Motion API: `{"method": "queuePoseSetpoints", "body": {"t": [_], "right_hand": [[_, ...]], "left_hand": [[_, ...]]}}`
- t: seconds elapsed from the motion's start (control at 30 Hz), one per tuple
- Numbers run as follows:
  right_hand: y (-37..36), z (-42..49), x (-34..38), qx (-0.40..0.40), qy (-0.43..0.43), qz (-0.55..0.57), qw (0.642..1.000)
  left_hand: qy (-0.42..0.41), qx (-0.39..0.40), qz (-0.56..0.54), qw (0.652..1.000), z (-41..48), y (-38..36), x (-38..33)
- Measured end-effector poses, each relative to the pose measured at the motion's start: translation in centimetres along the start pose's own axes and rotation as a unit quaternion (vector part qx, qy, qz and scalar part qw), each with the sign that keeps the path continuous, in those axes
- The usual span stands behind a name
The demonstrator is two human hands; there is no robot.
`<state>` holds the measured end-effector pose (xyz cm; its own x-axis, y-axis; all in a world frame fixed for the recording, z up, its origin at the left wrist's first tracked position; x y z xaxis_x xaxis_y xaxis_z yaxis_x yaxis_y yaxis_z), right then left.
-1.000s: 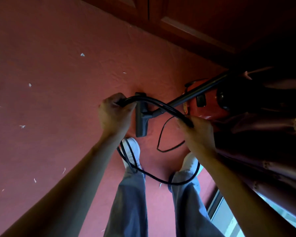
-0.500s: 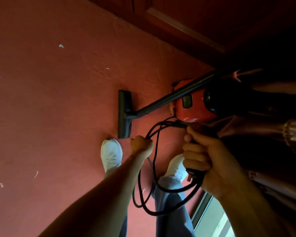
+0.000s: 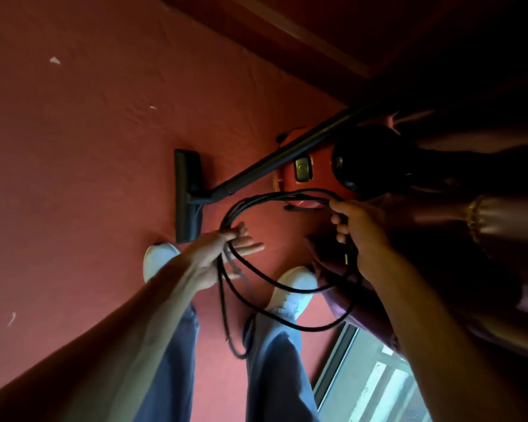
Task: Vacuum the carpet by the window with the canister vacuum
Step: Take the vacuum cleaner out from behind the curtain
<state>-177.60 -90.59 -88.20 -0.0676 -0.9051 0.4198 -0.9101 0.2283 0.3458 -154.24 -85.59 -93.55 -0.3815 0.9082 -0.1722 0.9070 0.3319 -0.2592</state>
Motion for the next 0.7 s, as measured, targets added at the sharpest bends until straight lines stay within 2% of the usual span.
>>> {"method": "queuePoseSetpoints", "body": {"t": [0.07, 0.1, 0.17, 0.23, 0.27, 0.33, 0.4, 0.47, 0.5, 0.6, 0.7], "right_hand": [[-0.6, 1.2, 0.3, 0.019, 0.034, -0.036, 0.999], [-0.9, 1.6, 0.6, 0.028, 0.063, -0.08, 0.994], [-0.6, 1.6, 2.3, 0.0, 0.157, -0.221, 0.963], [1.2, 0.5, 5.4, -0.099, 0.279, -0.291, 0.91], [2.4, -0.6, 7.3, -0.15, 0.349, -0.282, 0.881], [4.0, -1.8, 10.5, -0.213, 0.425, -0.294, 0.829], [3.7, 0.1, 11.8, -0.192, 0.39, -0.417, 0.798], [3.3, 3.3, 11.1, -0.137, 0.294, -0.554, 0.767], [3.3, 4.4, 10.7, -0.116, 0.256, -0.588, 0.759], [2.8, 5.6, 10.4, -0.097, 0.236, -0.616, 0.745], [2.0, 6.2, 10.0, -0.074, 0.236, -0.662, 0.707]], "left_hand": [[-0.049, 0.006, -0.104, 0.993, -0.2, 0.2, -1.7], [-0.065, 0.032, -0.163, 0.984, -0.3, -0.4, -2.4], [-0.047, 0.142, -0.243, 0.958, -0.9, -2.5, -3.0], [-0.027, 0.269, -0.31, 0.912, -1.4, -4.9, -3.4], [-0.03, 0.28, -0.317, 0.906, -1.4, -5.6, -3.4], [-0.05, 0.218, -0.301, 0.927, -0.9, -6.4, -3.2], [-0.083, 0.161, -0.295, 0.938, -1.5, -7.3, -3.3], [-0.094, 0.139, -0.28, 0.945, -1.9, -8.6, -3.1], [-0.091, 0.132, -0.256, 0.953, -1.9, -9.1, -2.8], [-0.085, 0.117, -0.192, 0.971, -1.8, -10.1, -2.0], [-0.106, 0.072, -0.138, 0.982, -1.3, -10.4, -1.6]]}}
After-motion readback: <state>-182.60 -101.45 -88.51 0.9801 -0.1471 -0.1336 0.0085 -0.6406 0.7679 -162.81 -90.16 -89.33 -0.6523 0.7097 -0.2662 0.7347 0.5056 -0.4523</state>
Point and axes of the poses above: each hand's wrist, its own z-axis towards the middle knuckle, its own y-axis out of the back of the hand, x = y × z, the point moved 8 cm from there along z, towards the middle knuckle, and after that the axes turned 6 degrees about -y, right-handed, at the moved point
